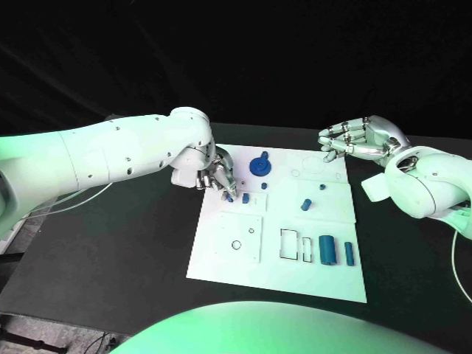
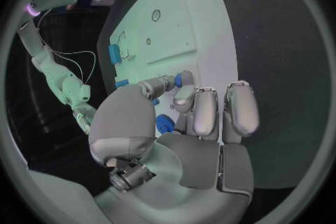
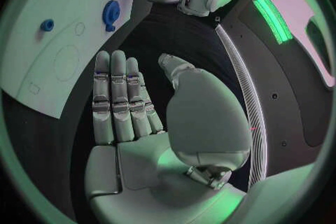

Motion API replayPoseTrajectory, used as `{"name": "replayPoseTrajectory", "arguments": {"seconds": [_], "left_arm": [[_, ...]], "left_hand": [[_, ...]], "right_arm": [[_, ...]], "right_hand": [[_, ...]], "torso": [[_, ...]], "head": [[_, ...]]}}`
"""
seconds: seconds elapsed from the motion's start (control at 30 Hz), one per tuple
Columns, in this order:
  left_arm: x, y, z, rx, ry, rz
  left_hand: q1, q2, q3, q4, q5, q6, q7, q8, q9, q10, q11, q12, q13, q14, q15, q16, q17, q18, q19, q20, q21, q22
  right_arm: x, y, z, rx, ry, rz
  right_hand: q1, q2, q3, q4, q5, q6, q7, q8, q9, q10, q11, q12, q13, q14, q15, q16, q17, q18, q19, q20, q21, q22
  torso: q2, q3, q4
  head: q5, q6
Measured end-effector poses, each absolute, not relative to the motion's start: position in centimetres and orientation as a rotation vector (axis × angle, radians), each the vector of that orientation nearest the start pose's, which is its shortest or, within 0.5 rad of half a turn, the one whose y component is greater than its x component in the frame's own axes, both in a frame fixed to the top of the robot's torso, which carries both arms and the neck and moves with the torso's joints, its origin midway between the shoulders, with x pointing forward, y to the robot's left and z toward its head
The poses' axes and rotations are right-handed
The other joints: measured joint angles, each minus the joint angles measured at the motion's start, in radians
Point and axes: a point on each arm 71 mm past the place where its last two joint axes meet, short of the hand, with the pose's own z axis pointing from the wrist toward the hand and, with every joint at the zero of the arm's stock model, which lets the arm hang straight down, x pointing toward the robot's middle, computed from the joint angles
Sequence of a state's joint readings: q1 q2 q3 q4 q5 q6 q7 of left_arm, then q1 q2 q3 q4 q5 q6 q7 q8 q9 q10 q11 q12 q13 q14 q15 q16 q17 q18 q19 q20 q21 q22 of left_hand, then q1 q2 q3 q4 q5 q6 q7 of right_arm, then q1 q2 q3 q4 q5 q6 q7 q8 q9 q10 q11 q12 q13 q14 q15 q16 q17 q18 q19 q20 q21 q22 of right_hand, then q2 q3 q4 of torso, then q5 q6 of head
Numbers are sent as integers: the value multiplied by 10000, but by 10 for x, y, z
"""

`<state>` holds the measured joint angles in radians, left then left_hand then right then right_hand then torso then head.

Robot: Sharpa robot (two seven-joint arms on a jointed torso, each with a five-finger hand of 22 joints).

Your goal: Assemble the parts on the task board

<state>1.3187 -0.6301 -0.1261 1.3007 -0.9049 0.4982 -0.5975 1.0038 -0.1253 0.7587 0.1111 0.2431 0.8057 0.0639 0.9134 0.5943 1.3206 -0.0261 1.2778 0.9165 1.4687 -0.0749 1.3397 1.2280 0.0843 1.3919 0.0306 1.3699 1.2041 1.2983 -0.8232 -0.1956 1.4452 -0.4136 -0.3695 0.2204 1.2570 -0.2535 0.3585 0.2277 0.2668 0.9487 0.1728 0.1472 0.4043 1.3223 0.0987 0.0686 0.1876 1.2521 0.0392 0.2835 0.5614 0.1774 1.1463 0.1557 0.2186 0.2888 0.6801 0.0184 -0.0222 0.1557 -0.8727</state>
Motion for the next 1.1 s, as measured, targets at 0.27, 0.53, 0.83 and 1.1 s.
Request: {"name": "replayPoseTrajectory", "arguments": {"seconds": [0.27, 0.53, 0.83, 1.1], "left_arm": [[503, 174, -224, -132, 26531, -3160], [504, 175, -224, -285, 26401, -3063], [506, 177, -224, -460, 26295, -2931], [506, 177, -224, -515, 26276, -2900]], "left_hand": [[2, 2, -228, -228, -75, 1, -1, -212, 0, -33, 34, 0, -29, 0, 0, 0, -9, 0, -37, 37, 0, -34], [-124, -203, -459, -460, -178, 56, -57, -449, -10, -40, 27, -36, -28, 0, 0, 0, -9, -1, -37, 37, -71, -84], [-423, -370, -1207, -550, -427, 266, -160, -791, -78, -110, 31, -36, 44, 0, 0, 0, -9, -1, -36, 37, -126, -102], [-421, -369, -2125, -47, -500, 348, -159, -850, -78, -110, 31, -36, 58, 0, 0, 0, -8, 0, -37, 37, -125, -119]], "right_arm": [[500, -223, -194, 7065, 16559, 11697], [500, -223, -194, 7072, 16557, 11691], [500, -224, -194, 7075, 16556, 11689], [500, -224, -194, 7078, 16557, 11687]], "right_hand": [[14, 14, 1, 0, 0, 0, 0, -1, -1, 0, 0, 0, 0, 0, 0, 0, 0, 0, 0, 0, 0, 0], [13, 14, 1, -1, 0, 0, 0, -1, -1, 0, 0, 0, 0, 0, 0, 0, -1, 0, 0, 0, 0, 1], [11, 11, 2, -1, 0, 0, 0, -2, -2, 0, 0, 0, 1, 0, 0, -50, -2, 0, 0, 0, 0, -12], [11, 11, 2, -2, 0, 0, 0, -2, -3, 0, 0, 0, 2, 0, 0, -56, -3, 0, 0, 0, 0, -12]], "torso": [[0, 0, 3], [-2, 0, -1], [-1, 1, -8], [2, 1, -2]], "head": [[-12, 0], [-19, 0], [-19, 0], [-31, 0]]}}
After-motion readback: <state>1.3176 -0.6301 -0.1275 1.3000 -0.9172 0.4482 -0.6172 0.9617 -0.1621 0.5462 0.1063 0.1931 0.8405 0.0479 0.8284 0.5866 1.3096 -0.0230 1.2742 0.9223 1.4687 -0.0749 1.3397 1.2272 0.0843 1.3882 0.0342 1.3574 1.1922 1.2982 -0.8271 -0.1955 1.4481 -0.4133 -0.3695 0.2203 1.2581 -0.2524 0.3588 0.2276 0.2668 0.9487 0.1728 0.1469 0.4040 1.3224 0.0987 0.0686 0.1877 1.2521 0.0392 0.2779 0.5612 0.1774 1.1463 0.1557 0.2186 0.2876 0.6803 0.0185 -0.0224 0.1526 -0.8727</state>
